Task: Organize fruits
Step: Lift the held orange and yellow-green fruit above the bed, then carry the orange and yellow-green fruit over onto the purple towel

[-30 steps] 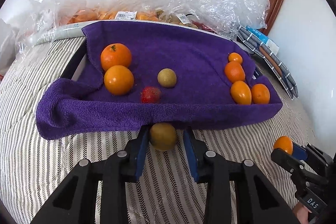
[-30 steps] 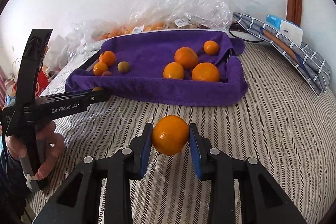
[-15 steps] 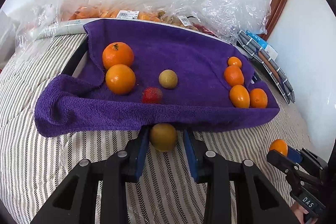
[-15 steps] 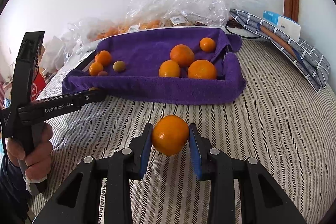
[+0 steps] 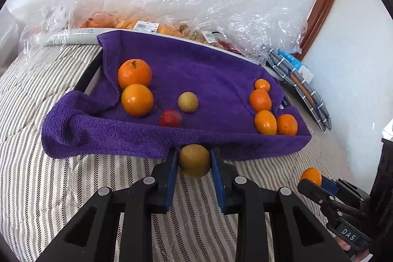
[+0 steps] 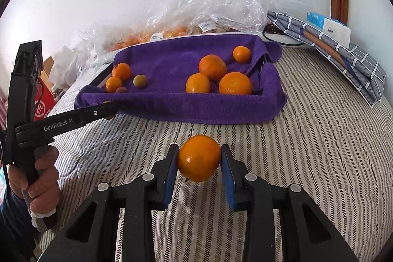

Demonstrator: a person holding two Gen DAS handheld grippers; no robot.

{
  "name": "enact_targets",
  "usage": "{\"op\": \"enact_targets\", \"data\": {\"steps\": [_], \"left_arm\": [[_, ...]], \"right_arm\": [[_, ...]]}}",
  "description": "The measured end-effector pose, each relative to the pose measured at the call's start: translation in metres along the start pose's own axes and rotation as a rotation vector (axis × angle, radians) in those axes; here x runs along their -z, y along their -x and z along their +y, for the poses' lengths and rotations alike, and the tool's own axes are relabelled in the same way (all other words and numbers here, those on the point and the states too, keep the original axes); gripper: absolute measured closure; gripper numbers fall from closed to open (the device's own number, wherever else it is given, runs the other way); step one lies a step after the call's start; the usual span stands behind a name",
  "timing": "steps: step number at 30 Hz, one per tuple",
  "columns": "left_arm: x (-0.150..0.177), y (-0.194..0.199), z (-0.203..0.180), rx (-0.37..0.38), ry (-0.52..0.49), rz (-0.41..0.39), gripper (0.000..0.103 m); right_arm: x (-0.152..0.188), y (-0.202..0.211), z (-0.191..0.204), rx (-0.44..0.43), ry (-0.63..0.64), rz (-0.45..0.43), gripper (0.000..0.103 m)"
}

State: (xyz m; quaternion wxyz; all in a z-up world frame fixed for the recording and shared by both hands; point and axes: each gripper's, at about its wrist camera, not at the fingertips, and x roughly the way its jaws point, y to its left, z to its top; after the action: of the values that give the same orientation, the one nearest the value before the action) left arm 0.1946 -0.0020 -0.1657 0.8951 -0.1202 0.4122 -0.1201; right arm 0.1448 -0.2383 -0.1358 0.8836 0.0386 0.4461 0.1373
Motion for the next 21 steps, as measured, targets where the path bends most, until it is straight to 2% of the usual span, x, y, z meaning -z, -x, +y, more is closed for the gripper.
{"op": "enact_targets", "data": {"steps": [7,11,21], "left_arm": [[0.000,0.015,-0.005,0.034,-0.016,-0.063,0.077],[0.001,0.024,-0.007,0.019,-0.025,-0.112,0.077],[-0.003,0.033,-0.002,0.001,0.006,-0.168,0.077]], "right_arm": [[0.000,0.003,-0.001,-0.015,-0.006,-0.015,0.069],[0.000,0.004,-0.002,-0.022,-0.012,-0.021,0.069],[-0.001,0.006,-0.010,-0.024,-0.055,-0.028,0.069]]}}
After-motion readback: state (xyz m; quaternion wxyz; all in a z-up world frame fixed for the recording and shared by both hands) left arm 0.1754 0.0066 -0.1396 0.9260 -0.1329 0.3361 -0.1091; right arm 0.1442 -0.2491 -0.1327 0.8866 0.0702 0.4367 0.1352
